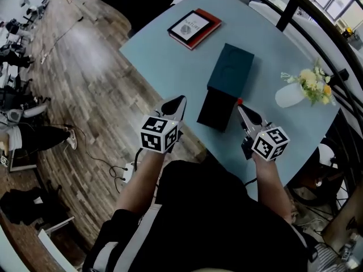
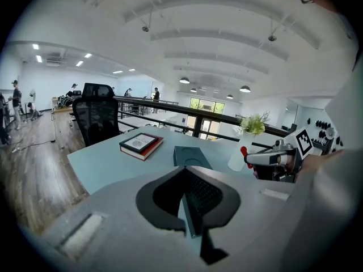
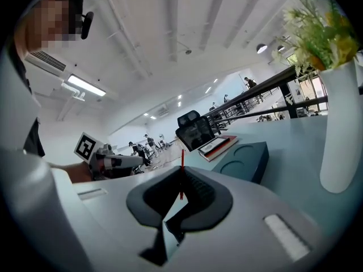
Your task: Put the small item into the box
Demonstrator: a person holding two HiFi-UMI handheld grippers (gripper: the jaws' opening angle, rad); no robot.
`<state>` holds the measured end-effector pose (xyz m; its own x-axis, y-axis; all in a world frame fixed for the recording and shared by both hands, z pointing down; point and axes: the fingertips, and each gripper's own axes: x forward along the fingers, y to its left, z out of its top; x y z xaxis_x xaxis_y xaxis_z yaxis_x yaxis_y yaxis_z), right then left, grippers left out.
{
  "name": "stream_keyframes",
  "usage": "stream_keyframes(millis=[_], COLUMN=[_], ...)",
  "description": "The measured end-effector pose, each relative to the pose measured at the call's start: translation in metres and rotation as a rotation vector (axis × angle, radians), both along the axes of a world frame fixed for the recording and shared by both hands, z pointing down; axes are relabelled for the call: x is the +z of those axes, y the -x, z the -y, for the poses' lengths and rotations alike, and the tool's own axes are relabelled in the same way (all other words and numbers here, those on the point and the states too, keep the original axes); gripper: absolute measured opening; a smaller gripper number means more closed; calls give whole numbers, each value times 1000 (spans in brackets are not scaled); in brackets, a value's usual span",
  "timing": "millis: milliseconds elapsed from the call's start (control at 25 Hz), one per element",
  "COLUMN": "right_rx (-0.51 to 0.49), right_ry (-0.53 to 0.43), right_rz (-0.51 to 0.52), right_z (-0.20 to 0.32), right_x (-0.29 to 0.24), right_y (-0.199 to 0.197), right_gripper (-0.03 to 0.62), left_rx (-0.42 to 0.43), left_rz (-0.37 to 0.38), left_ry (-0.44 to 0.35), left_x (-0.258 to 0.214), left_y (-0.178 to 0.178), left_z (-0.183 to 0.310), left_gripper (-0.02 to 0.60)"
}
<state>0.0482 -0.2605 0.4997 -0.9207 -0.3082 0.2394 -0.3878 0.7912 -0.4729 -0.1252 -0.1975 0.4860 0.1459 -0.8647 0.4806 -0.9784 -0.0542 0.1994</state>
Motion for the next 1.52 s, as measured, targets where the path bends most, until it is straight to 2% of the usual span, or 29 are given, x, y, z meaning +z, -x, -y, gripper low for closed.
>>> stream_keyframes(millis=[200, 360, 640, 920, 1040, 1320, 1520], right_rx=[12, 51, 215, 380, 459, 636, 675], right_ry=[19, 17, 6, -2, -11, 16, 75], right_rz=[-2, -39, -102, -125, -133, -152, -175], right_z=[11, 17, 36, 39, 37, 24, 12], right_x=[8, 10, 12, 4, 1, 11, 34], right_y=[1, 0, 7, 44, 55, 49, 32], right_gripper=[14, 14, 14, 14, 14, 14, 14], left_rx=[14, 62, 239, 404, 487, 673, 749], left_rz=[-12, -45, -97, -107, -111, -137, -141], left_ry=[2, -3, -36, -54, -60, -45, 30], left_x=[6, 13, 20, 16, 16, 23, 48], left_y=[-3, -1, 8, 48, 55, 32, 6], left_z=[18, 38, 93, 136, 145, 147, 148], left_gripper=[8, 8, 8, 8, 8, 8, 8])
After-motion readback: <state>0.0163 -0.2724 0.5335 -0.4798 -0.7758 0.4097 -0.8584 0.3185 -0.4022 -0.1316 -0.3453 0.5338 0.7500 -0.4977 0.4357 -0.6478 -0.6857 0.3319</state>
